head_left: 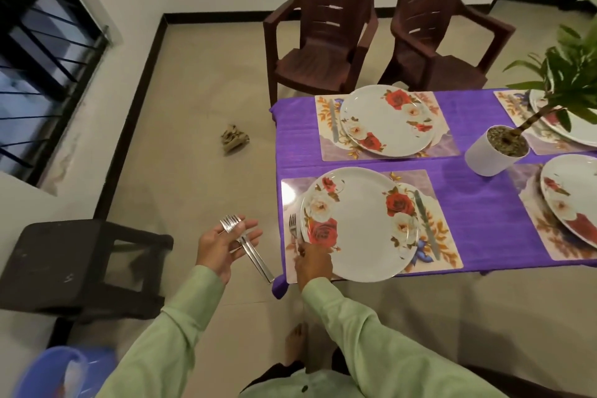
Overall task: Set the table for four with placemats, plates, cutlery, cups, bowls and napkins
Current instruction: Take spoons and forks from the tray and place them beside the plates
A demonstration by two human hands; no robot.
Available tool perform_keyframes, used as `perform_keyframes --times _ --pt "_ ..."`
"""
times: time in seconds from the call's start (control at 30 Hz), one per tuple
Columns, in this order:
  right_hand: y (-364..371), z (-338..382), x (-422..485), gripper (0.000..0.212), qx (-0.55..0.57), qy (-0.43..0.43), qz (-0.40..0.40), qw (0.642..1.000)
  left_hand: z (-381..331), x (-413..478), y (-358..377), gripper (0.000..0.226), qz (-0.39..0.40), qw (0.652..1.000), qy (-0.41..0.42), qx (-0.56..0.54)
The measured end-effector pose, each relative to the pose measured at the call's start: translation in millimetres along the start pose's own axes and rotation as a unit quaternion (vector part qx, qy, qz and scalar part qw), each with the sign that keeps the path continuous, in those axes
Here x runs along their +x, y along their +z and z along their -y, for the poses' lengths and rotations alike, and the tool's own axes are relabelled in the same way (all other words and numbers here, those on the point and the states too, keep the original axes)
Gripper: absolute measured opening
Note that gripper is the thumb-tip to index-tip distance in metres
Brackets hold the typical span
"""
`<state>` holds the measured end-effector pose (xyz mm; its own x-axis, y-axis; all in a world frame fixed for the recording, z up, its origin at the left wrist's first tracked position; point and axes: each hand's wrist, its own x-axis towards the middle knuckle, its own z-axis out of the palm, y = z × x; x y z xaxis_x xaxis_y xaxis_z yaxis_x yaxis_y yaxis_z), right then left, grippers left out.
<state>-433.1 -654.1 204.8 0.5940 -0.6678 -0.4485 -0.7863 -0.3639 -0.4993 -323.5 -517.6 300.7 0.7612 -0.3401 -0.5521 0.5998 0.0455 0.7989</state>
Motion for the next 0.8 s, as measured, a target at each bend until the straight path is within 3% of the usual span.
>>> perform_keyframes --times 0.2,0.5,0.8 --pt "2 1 8 0.036 -0.142 -0.06 0.04 0.987 1 7 4 0.027 0.004 1.0 -0.005 0.002" --pt "1 9 16 0.03 -0.18 -0.143 0.026 0.973 2 7 10 0.025 0.01 1.0 -0.001 0.019" --pt "-6 12 19 0.024 -0.177 -0.165 0.033 0.97 9 -1 13 0.023 0.017 0.999 0.005 0.03"
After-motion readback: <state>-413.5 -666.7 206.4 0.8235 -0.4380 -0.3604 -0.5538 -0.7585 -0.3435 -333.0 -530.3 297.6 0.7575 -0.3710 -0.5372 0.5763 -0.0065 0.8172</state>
